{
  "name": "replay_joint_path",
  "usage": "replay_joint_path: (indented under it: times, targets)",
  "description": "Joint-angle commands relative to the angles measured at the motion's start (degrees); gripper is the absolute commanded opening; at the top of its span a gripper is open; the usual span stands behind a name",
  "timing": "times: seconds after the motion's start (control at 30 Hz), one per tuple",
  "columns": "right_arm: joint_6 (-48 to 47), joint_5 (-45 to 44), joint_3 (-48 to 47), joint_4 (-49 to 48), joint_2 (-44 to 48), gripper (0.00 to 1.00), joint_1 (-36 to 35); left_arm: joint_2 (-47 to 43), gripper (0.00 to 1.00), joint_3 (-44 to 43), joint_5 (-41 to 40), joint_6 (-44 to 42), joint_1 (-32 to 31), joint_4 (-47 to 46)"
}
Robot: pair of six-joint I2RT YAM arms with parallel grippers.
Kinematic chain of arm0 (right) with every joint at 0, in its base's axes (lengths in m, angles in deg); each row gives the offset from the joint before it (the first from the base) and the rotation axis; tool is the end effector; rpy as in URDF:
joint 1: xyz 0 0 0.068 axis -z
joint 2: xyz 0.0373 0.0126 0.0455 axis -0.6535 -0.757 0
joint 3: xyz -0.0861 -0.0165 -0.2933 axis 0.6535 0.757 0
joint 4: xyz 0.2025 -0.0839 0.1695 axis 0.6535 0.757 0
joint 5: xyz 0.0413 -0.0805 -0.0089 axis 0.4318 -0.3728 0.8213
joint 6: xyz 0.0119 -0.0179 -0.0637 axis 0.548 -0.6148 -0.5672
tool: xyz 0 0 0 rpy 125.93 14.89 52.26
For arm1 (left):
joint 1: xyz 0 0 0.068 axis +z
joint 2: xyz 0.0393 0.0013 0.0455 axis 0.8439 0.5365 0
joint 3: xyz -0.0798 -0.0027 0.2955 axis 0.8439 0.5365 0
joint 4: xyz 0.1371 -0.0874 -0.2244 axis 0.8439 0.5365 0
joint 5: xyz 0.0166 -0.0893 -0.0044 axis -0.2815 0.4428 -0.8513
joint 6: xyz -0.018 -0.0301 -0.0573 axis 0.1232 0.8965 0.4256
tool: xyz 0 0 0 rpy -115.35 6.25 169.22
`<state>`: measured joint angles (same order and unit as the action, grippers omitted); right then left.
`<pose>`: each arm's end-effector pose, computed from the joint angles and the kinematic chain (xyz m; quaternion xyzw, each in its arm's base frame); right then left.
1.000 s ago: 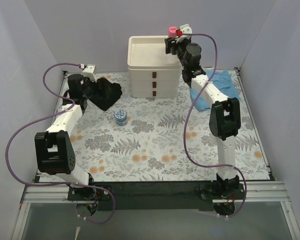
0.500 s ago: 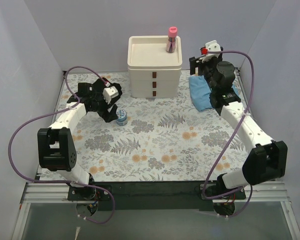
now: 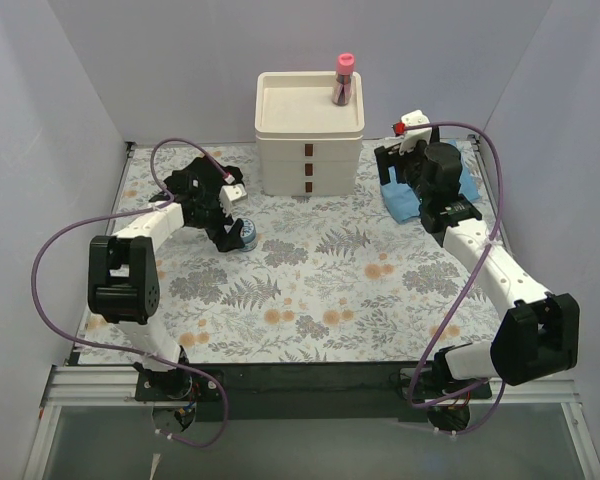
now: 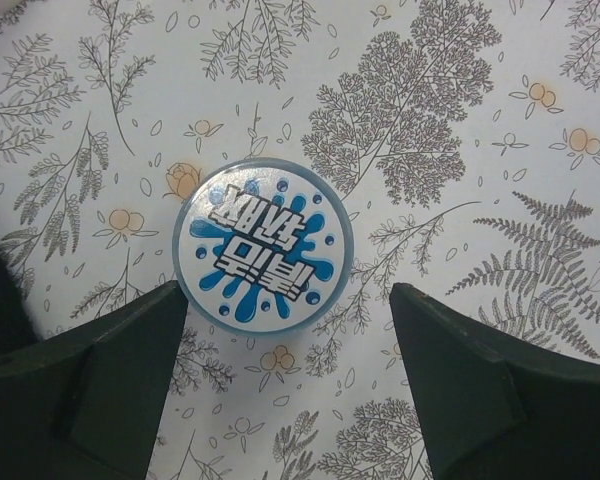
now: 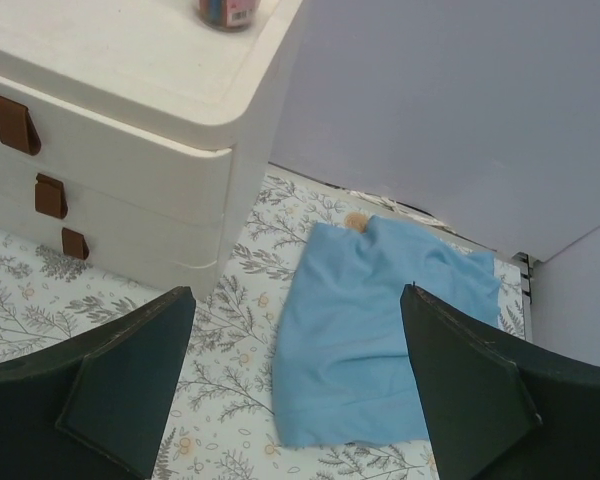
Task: Sort the stationery into containers
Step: Pick up the stationery from the center of the board, then place the stationery in the storage box.
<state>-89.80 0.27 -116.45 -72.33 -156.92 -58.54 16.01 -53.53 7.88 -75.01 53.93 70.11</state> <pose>0.3356 0.1016 0.3921 -0.1622 0.7064 -0.0130 0.6888 0.3619 -0.0600 0.2188 0.2032 0.8857 -0.3471 0.2321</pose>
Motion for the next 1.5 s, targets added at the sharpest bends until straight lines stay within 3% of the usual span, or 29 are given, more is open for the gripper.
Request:
replay_joint_path:
  times: [0.0, 0.67, 0.77, 0.87, 0.93, 1.17, 1.3, 1.47]
  targets:
    - [0.44, -1.93, 0.09, -0.73, 2.46, 0.93, 0.16, 2.96, 0.83, -2.12, 1.14, 0.23, -0.78, -2.26]
    - [1.15, -1.32, 0.80, -0.38, 2.55, 0.94, 0.51, 5.52, 0.83, -1.24, 3.43, 7.26, -1.83, -10.96]
    - [1.32, -1.05, 0.71, -0.12, 2.55, 0.94, 0.42, 5.52, 0.69, -1.59, 3.43, 7.53, -1.83, -10.61]
    - [1.41, -1.05, 0.53, 0.06, 2.55, 0.94, 0.51, 4.64, 0.34, -2.38, 3.78, 6.22, -1.74, -8.51]
    - [1.32, -1.14, 0.27, 0.15, 2.46, 0.94, 0.42, 4.03, 0.00, -3.35, 3.78, 5.86, -1.74, -6.92]
    - [-0.08, -0.97, -1.22, 0.94, 2.54, 0.95, 0.60, -5.01, 0.00, -8.78, 7.73, 7.70, -1.74, -4.46]
    - [-0.79, -0.88, -0.18, 0.94, 3.33, 0.95, 0.69, -6.17, 0.00, -21.52, 10.37, 13.13, -1.74, 0.63]
    - [-0.96, 0.79, 2.02, 1.20, 4.74, 0.94, 0.86, -3.81, 0.00, -37.76, 12.48, 18.51, -3.06, 0.64]
